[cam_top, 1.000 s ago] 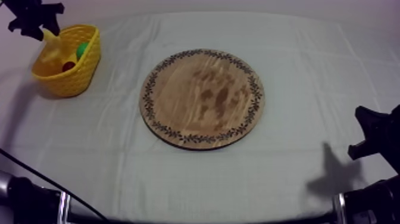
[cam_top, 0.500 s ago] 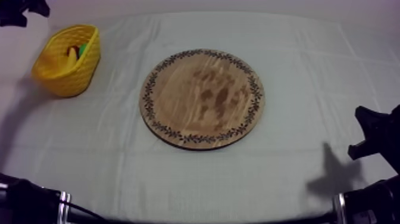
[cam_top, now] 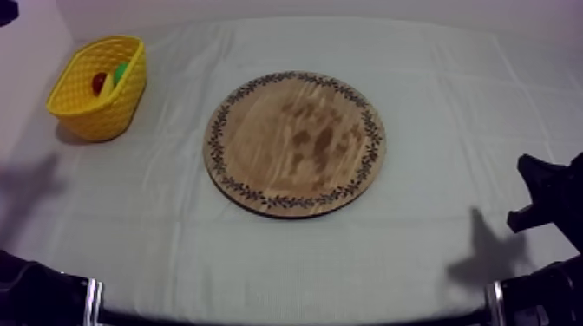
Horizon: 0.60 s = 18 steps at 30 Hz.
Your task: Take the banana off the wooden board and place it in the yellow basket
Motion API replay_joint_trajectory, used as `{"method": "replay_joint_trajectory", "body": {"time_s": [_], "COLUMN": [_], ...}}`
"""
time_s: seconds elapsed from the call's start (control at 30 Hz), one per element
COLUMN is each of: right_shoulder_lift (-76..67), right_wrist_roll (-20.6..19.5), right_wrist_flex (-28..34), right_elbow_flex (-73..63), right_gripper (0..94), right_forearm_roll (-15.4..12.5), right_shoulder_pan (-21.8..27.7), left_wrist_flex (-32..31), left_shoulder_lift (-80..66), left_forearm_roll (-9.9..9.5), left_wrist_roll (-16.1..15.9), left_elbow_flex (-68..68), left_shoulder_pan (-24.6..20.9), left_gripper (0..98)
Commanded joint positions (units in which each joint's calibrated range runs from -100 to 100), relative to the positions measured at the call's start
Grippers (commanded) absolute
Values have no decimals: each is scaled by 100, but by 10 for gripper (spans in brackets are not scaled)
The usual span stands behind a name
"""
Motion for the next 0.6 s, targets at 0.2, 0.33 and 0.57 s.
{"method": "replay_joint_trajectory", "body": {"time_s": [0.2,0.33,0.57], "right_shoulder_lift": [0,0,0], "right_wrist_roll": [1,2,3], "right_wrist_flex": [0,0,0], "right_elbow_flex": [-3,-3,-3], "right_gripper": [4,4,4], "right_forearm_roll": [-3,-3,-3], "right_shoulder_pan": [1,1,1], "left_wrist_flex": [-1778,-2340,-2450], "left_shoulder_lift": [-2058,-2827,-3933], "left_forearm_roll": [-56,-153,-209], "left_wrist_roll": [126,248,247], "left_elbow_flex": [3134,4272,5419], "left_shoulder_pan": [-90,-191,-308], "left_gripper": [10,6,2]}}
